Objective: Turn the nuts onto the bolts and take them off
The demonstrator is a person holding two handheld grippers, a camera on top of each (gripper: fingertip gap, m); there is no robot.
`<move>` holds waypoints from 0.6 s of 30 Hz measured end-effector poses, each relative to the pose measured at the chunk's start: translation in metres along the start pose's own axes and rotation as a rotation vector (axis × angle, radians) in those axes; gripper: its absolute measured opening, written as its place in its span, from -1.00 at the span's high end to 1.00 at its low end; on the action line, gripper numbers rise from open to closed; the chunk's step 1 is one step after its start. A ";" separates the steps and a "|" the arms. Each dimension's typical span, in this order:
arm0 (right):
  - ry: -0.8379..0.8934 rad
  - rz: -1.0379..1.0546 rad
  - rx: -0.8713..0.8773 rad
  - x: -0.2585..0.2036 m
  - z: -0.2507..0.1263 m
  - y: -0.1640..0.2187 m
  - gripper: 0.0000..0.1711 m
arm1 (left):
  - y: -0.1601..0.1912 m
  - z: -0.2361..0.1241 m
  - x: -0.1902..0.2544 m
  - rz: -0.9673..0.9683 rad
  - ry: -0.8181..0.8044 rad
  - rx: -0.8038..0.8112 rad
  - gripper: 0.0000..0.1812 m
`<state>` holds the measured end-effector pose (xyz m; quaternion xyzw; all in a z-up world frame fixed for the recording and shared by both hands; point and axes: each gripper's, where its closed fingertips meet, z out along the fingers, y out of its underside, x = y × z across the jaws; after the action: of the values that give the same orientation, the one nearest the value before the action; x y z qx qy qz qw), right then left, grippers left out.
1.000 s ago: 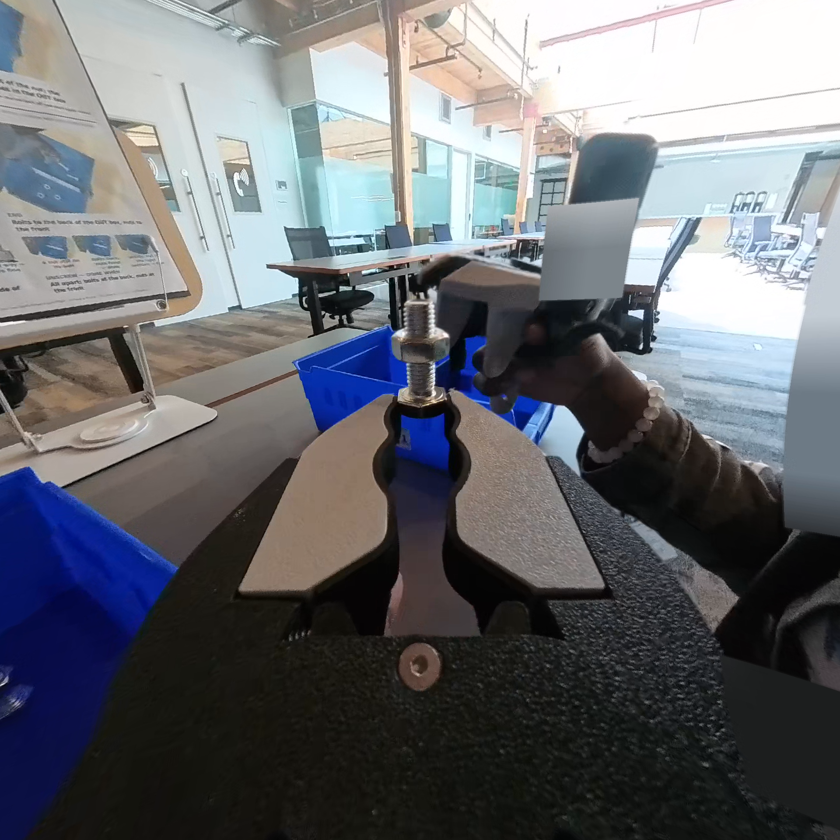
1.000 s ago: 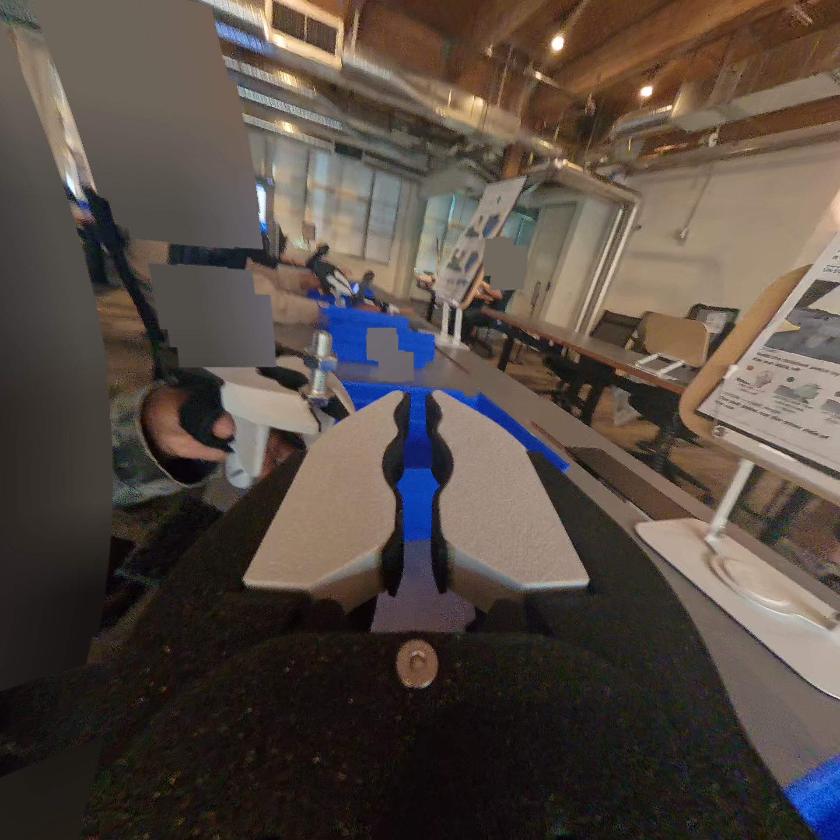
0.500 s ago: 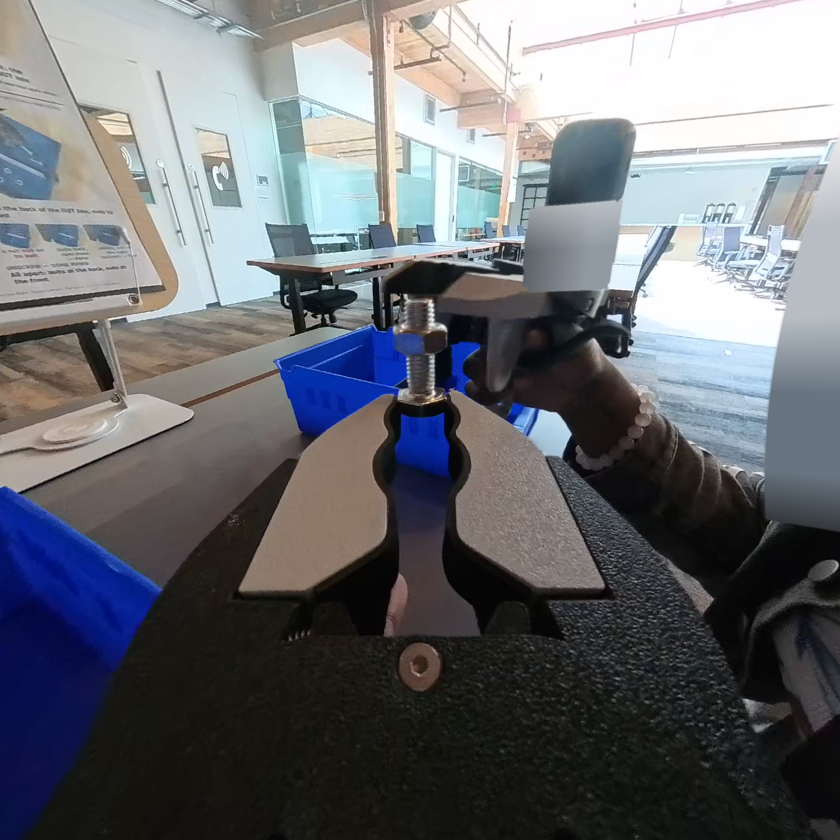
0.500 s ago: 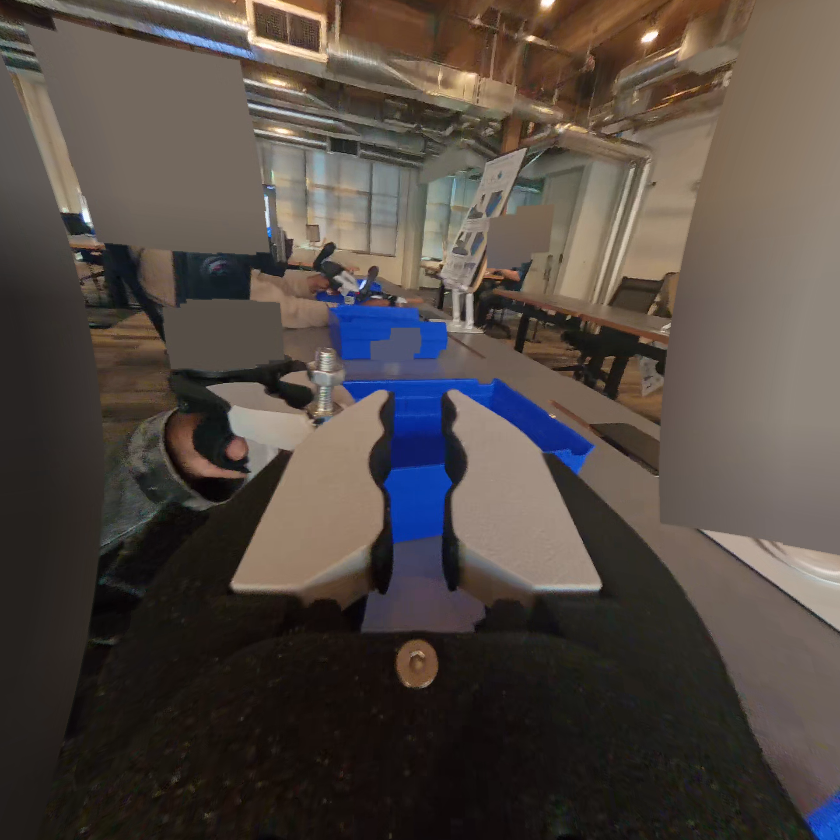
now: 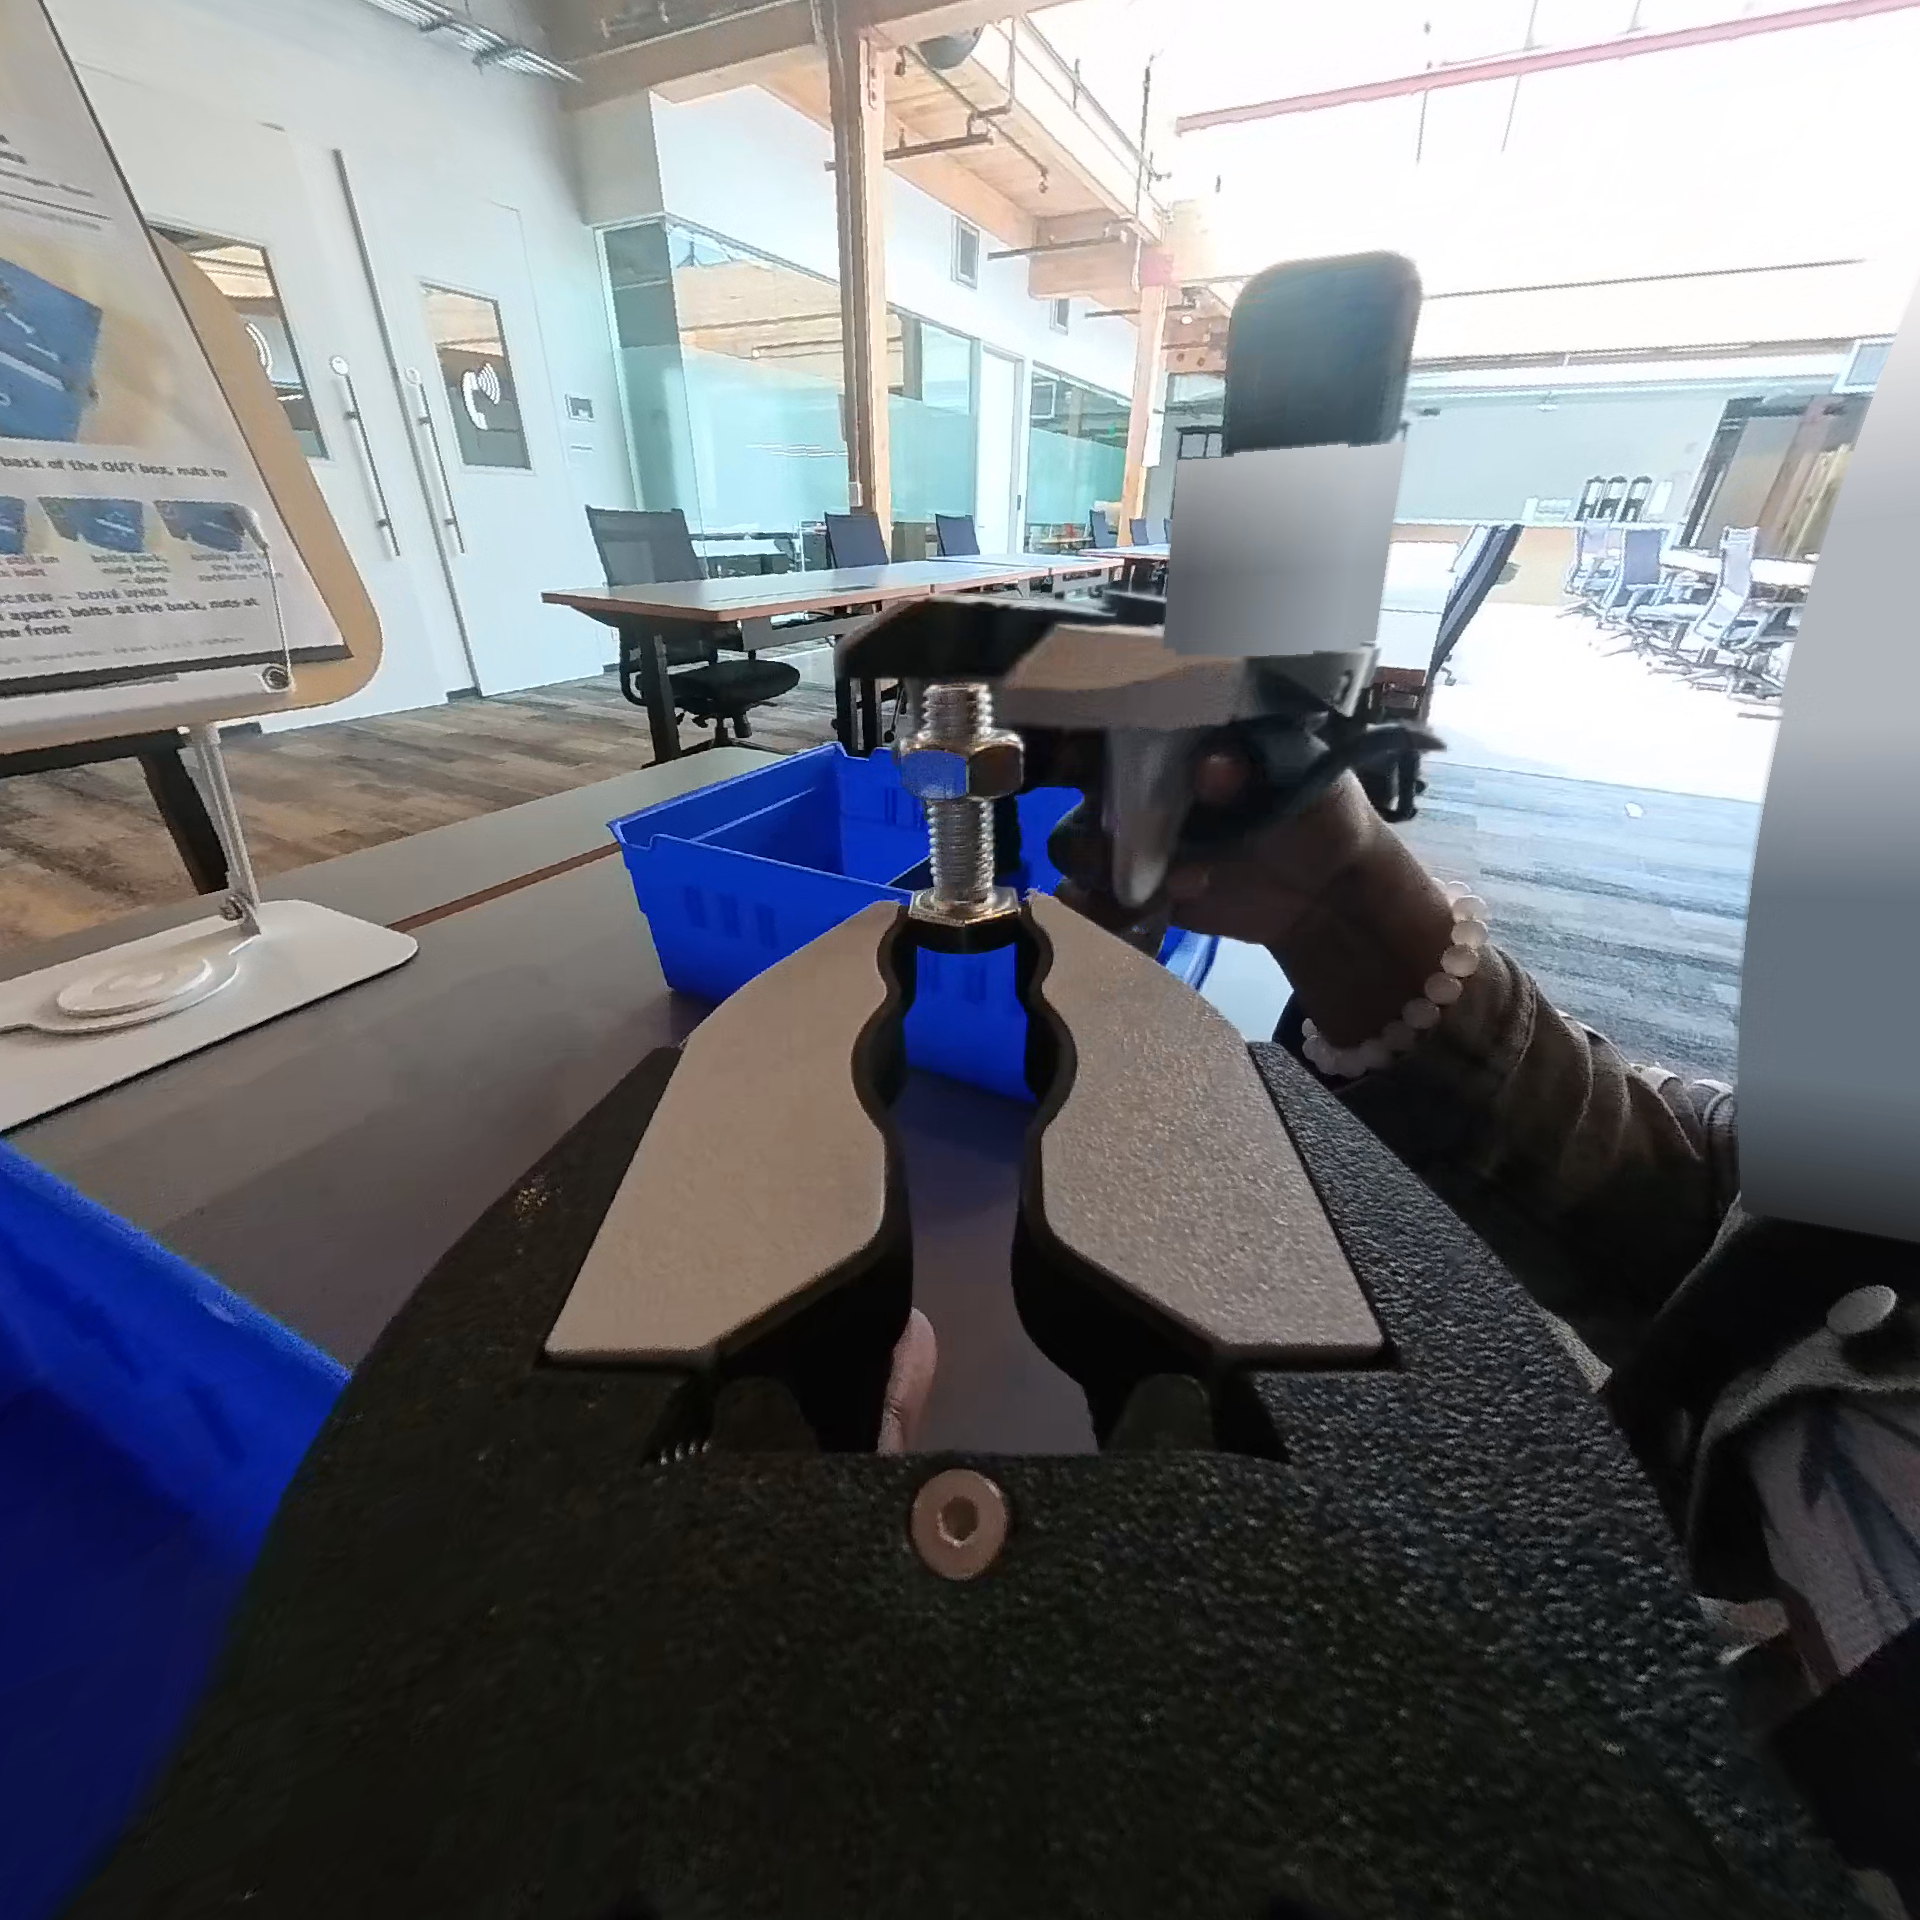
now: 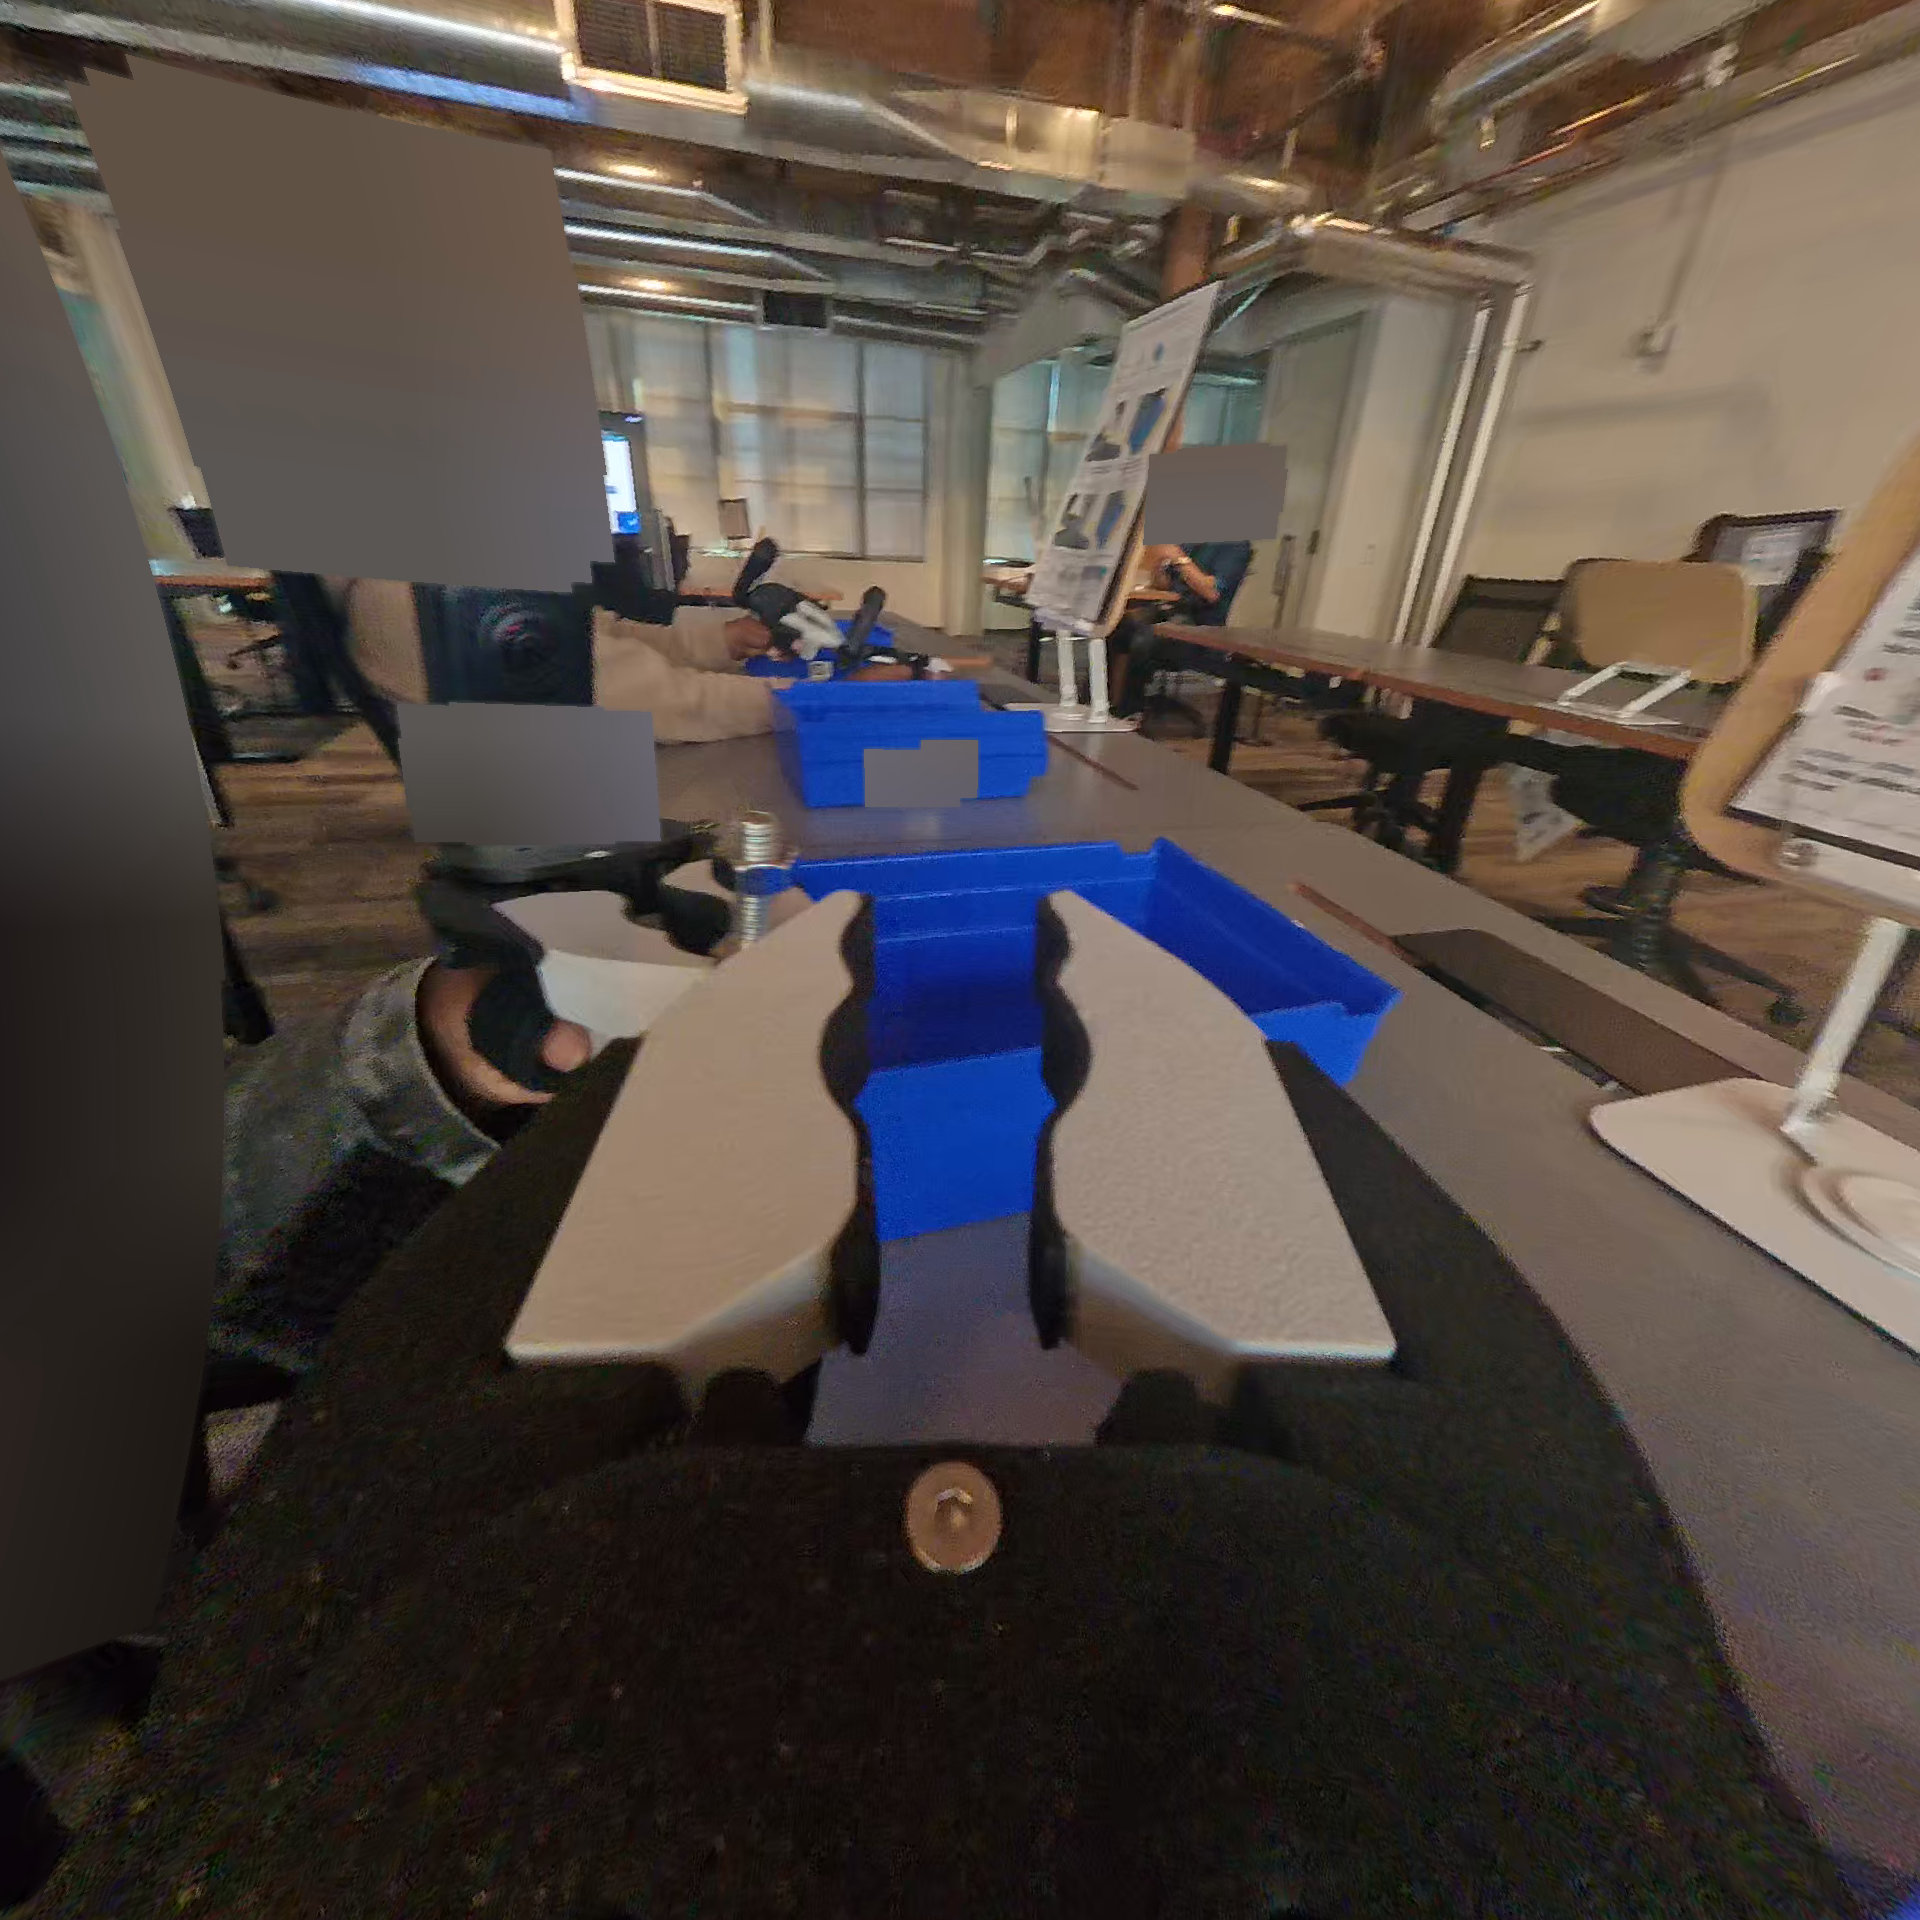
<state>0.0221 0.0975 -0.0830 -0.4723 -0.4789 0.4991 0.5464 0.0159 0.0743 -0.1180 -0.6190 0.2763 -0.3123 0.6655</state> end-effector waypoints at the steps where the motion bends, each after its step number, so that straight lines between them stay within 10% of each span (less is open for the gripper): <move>1: -0.025 -0.011 -0.018 -0.006 0.005 0.002 0.57 | 0.000 0.001 0.001 0.000 0.004 -0.001 0.81; 8: -0.058 -0.033 -0.066 -0.017 0.024 0.007 0.29 | 0.000 0.003 0.004 0.011 0.006 -0.002 0.81; 13: -0.025 -0.005 -0.007 -0.002 0.001 0.000 0.87 | -0.002 -0.002 0.000 0.005 0.003 0.001 0.81; 18: -0.122 -0.023 -0.059 -0.027 0.022 0.005 0.48 | -0.002 0.001 0.002 0.011 0.007 0.007 0.81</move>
<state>-0.0016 0.0717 -0.0871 -0.4514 -0.5312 0.5064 0.5076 0.0176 0.0730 -0.1162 -0.6138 0.2810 -0.3119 0.6686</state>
